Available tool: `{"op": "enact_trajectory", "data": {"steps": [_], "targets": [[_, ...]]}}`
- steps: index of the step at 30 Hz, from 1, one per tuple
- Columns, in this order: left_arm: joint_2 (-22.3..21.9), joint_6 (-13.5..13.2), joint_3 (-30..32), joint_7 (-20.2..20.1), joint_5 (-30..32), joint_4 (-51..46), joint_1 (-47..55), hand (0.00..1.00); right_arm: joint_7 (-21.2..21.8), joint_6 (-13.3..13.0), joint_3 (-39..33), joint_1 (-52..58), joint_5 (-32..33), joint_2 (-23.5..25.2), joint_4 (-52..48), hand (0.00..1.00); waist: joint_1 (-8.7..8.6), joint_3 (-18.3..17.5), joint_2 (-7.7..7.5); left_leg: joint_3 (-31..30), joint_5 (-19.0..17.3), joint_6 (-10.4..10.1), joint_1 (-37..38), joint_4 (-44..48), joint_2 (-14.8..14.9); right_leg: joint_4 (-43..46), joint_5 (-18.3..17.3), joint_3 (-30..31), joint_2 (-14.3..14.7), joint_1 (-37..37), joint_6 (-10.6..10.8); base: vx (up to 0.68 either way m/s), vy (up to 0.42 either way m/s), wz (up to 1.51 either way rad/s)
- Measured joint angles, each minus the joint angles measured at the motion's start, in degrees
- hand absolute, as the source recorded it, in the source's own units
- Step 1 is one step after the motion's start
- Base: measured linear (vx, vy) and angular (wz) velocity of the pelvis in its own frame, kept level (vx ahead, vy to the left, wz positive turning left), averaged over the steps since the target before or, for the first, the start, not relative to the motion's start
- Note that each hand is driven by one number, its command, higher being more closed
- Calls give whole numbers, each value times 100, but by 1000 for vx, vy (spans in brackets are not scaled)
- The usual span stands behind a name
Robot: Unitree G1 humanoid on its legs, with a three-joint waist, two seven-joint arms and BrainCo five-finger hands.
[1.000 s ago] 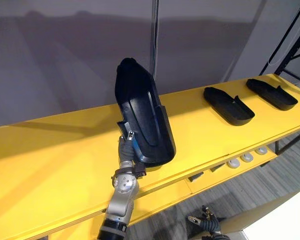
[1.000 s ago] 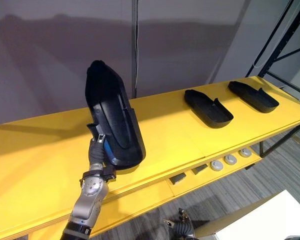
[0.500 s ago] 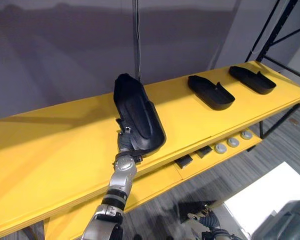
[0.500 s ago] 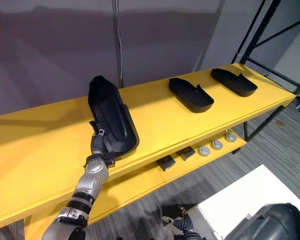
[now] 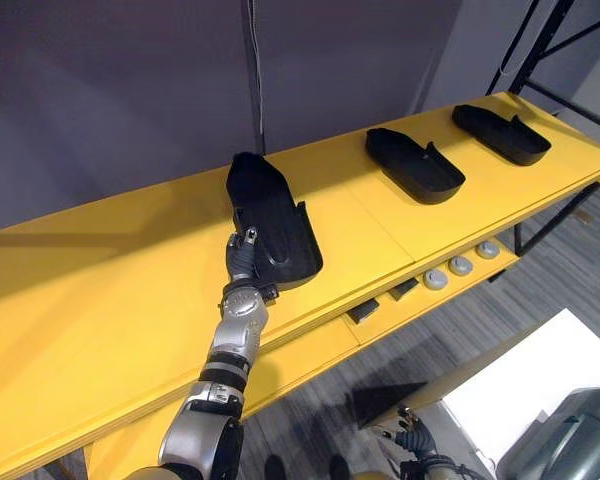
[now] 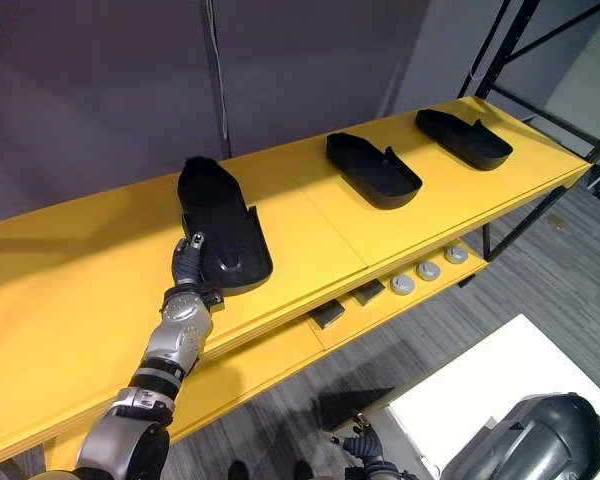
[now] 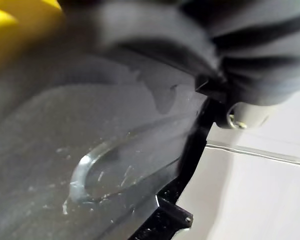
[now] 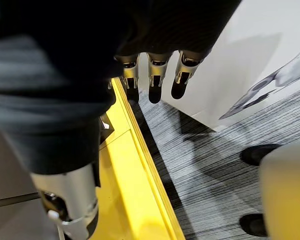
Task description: Walk over and take plastic housings, then place them on the shelf
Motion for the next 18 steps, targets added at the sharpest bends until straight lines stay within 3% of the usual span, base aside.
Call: {"op": "enact_trajectory", "data": {"steps": [9,18], "targets": [[-43,3,57,14,-208,-6,-55,0,-1,2,-1,-128,0,-108,38,0,-1,143,96,-82,-1,-1,72,-22,14,-15,13,-36,8,90,-16,-46,5,4],[-91,-110,95,251,-223,-1568,704,0,-3,8,2,38,3,-112,-13,0,65,224,99,-95,-4,-6,77,-15,21,-11,17,-38,8,106,-15,-12,2,0]]}}
